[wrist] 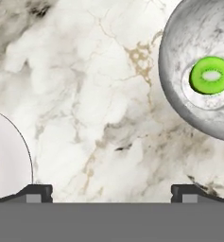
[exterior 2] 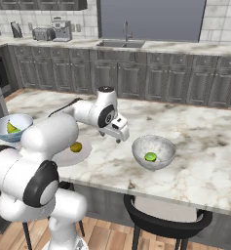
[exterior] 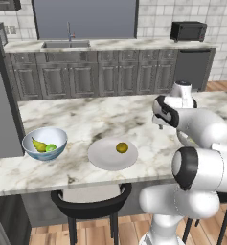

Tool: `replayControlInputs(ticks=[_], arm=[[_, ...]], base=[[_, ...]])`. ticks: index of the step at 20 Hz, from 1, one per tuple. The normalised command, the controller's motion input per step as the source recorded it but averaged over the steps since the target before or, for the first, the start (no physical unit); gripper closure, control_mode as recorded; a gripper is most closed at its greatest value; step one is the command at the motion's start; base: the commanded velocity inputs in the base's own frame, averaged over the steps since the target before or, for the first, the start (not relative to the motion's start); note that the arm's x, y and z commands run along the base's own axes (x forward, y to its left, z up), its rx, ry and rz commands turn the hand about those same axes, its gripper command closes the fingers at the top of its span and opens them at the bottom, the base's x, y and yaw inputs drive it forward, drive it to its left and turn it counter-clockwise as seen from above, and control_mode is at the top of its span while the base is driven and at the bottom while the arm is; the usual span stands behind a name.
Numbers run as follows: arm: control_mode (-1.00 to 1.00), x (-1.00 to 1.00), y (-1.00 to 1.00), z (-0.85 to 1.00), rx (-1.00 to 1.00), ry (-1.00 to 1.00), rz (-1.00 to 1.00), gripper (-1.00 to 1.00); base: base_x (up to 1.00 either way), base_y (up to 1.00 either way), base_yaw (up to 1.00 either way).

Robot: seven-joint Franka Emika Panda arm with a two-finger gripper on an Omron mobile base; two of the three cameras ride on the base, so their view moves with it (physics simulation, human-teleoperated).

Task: Take the fruits from the plate on the dining counter and place two fruits in each bowl.

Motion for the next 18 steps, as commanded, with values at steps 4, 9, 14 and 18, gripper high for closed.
replayControlInputs(ticks=[4,9,14,18], arm=[[-1.00,0.00,0.60,0.08,0.06,0.14,0.00,-1.00],[-1.00,0.00,0.52,0.01,0.00,0.15,0.00,-1.00],[-1.00,0.00,0.52,0.00,0.00,0.14,-0.07,-1.00],[-1.00,0.00,0.53,-0.01,0.00,0.03,-0.07,-1.00]], base=[[0.00,0.00,0.00],[0.00,0.00,0.00],[0.00,0.00,0.00],[0.00,0.00,0.00]])
